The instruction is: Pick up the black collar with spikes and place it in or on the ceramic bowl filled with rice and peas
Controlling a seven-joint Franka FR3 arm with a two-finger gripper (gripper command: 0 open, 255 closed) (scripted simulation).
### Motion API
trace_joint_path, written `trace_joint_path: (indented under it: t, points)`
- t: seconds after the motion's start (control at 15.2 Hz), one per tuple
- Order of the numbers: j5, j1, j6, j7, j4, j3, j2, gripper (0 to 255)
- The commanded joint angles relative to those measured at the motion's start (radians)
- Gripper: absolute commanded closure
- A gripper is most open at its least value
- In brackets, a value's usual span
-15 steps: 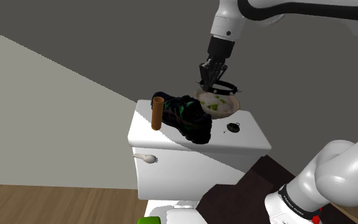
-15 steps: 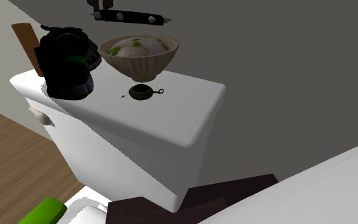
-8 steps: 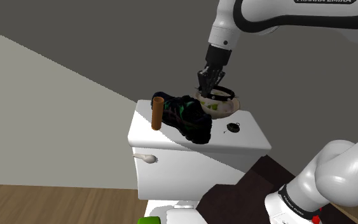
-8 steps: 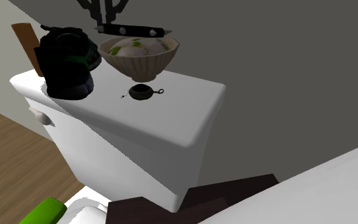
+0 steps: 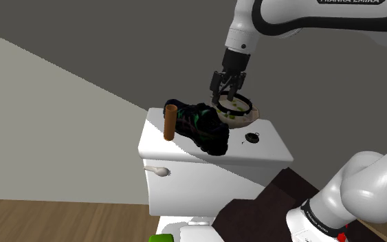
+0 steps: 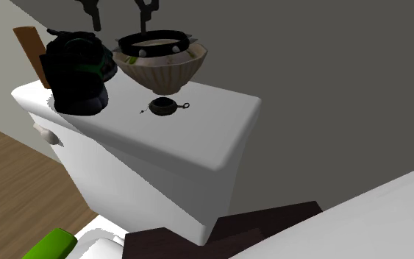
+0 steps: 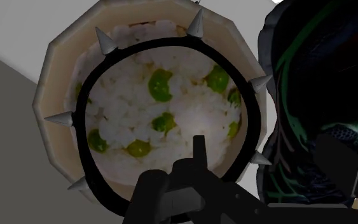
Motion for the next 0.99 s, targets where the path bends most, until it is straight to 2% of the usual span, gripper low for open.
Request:
trace_joint_path:
  t: [0.0, 0.13, 0.4, 0.92]
  points:
    - [0.0, 0.0, 0.0, 0.0, 0.0, 0.0, 0.0, 0]
    - [0.0, 0.0, 0.0, 0.0, 0.0, 0.0, 0.0, 0]
    - [-0.009, -0.008, -0.127, 0.006, 0.146, -0.013, 0.02, 0]
    - [-0.009, -0.008, -0.127, 0.006, 0.146, -0.013, 0.02, 0]
